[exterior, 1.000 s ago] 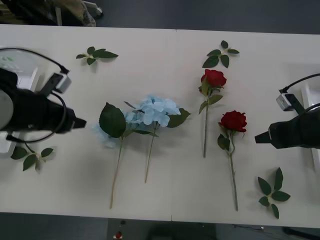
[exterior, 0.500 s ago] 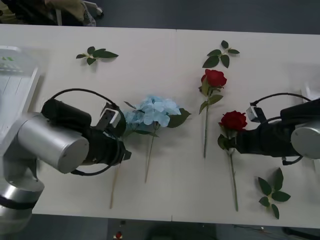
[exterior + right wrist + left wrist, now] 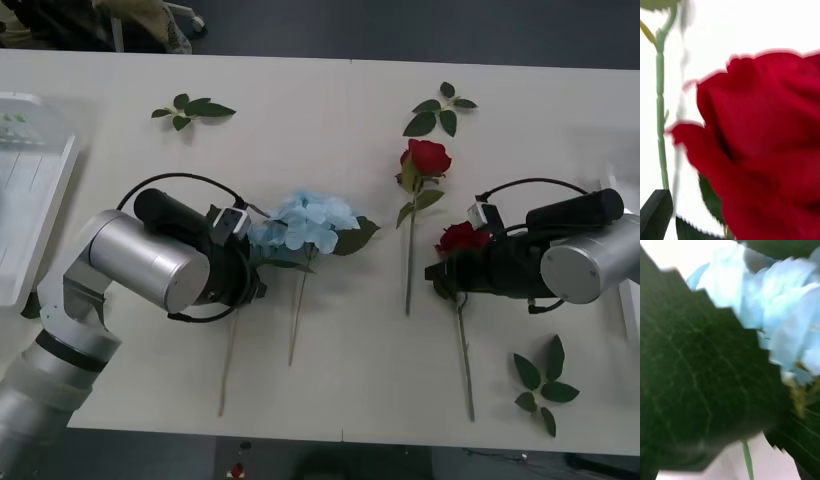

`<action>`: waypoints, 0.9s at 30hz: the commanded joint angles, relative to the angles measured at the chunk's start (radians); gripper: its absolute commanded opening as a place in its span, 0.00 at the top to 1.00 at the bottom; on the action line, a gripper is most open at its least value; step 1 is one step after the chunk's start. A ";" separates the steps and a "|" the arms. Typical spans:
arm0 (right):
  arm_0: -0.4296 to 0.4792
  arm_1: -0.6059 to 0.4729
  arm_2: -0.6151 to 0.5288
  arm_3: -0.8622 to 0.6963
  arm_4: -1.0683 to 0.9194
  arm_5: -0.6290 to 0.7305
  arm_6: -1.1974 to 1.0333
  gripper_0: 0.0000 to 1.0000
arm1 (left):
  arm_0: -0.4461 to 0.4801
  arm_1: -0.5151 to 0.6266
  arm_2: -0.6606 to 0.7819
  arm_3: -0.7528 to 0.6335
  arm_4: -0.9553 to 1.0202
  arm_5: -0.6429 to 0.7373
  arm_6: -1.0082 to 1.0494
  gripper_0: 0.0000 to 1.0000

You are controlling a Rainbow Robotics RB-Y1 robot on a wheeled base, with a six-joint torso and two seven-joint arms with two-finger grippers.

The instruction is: Put the red flowers into the right box and the blue flowers into the left box

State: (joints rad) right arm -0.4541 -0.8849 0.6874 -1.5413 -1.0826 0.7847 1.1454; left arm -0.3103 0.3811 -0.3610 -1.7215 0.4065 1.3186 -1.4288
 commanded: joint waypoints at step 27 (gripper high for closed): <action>0.195 -0.152 -0.375 -0.315 -0.149 0.131 -0.018 1.00 | -0.026 0.366 0.163 -0.363 0.110 0.344 -0.081 1.00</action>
State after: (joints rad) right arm -0.3219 -1.0114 0.4888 -1.7834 -1.1994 0.8628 1.1455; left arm -0.3563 0.6897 -0.3030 -1.9901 0.5187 1.5817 -1.4301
